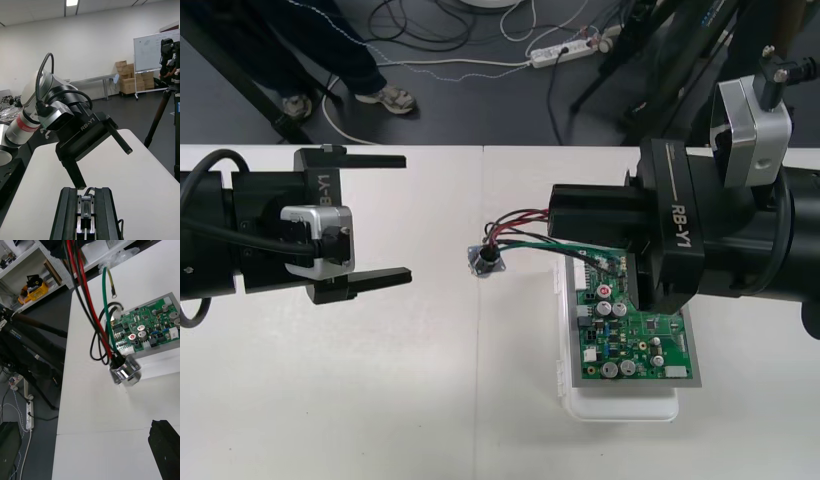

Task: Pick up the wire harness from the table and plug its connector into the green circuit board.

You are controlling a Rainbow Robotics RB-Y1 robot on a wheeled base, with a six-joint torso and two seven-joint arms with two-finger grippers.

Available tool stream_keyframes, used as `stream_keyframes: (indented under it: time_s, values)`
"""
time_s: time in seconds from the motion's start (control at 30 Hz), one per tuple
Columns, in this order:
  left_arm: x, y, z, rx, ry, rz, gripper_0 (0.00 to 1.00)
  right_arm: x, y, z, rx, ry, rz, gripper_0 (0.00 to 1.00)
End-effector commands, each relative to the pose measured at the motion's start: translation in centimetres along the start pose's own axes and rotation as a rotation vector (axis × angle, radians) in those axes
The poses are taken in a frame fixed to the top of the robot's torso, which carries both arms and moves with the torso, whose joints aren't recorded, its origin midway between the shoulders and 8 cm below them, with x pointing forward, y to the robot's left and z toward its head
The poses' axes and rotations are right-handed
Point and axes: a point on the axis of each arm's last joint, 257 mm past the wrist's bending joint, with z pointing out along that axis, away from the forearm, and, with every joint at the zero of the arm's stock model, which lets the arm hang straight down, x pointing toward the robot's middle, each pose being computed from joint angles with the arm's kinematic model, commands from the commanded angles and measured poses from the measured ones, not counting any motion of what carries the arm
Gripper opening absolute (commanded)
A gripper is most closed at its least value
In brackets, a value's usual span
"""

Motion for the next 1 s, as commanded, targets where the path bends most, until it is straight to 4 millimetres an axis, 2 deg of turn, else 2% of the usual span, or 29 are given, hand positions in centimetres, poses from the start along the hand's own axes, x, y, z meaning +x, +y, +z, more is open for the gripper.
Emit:
stream_keyframes:
  time_s: [0.03, 0.27, 0.47, 0.73, 1.0]
  values:
    - [-1.4, 1.4, -1.1, -0.053, -0.030, -0.148, 1.00, -1.2, -0.2, 0.4, -0.055, -0.014, -0.040, 0.00]
    - [-2.9, 1.6, -1.2, -0.042, -0.089, -0.308, 1.00, -0.7, -0.7, 0.5, -0.093, -0.016, -0.050, 0.00]
    - [-4.0, 1.7, -1.3, -0.025, -0.145, -0.458, 1.00, -0.8, -0.7, 0.4, -0.089, -0.028, -0.200, 0.00]
    - [-5.4, 2.1, -1.7, 0.034, -0.298, -0.597, 1.00, -0.4, 0.4, 0.1, -0.097, -0.075, -0.125, 0.00]
    - [-7.0, 2.5, -1.7, 0.058, -0.378, -0.618, 1.00, 0.2, 1.2, -0.1, -0.092, -0.072, -0.123, 0.00]
